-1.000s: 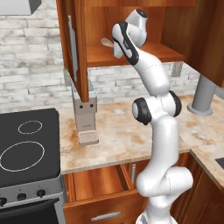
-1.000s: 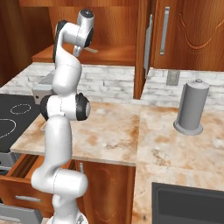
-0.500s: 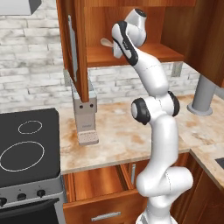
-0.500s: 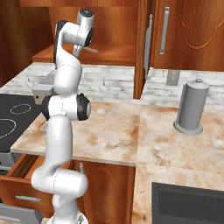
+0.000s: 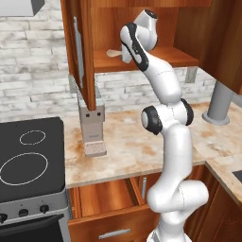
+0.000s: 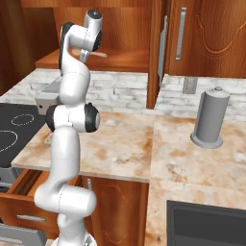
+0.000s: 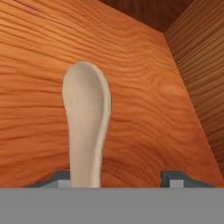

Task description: Organize the utensils by type. Pick up the wooden spoons from the counter and place them in the open cabinet. Then pick up the metallic utensils from the counter and place them in the open drawer.

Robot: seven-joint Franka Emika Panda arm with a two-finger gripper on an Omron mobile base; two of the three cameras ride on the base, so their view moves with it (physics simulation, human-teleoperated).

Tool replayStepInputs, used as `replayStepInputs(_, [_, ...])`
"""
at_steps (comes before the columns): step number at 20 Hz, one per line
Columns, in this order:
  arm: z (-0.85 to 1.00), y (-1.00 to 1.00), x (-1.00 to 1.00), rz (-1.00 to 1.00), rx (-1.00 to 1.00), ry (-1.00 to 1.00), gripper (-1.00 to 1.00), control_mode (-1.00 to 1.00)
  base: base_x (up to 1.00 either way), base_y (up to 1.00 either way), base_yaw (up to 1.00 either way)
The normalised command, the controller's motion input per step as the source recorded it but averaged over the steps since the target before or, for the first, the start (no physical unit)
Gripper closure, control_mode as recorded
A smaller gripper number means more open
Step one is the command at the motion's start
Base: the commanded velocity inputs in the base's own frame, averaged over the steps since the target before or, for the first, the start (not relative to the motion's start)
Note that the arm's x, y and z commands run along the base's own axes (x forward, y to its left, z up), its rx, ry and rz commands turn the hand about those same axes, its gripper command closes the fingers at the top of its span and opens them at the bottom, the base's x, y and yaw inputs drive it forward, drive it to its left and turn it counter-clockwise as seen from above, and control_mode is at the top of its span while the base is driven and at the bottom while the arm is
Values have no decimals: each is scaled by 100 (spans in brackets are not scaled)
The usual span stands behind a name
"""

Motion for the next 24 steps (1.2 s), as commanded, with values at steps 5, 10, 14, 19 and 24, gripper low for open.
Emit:
replayStepInputs(5, [-3,0,-1,0,0,0,-100,-100,0,0,0])
replayStepInputs(10, [0,0,-24,0,0,0,-100,-100,0,0,0])
replayStepInputs(14, [-9,0,-26,0,0,0,-100,-100,0,0,0])
replayStepInputs(19, [-13,0,-22,0,0,0,-100,-100,0,0,0])
replayStepInputs(24, [-19,0,-54,0,0,-3,-100,-100,0,0,0])
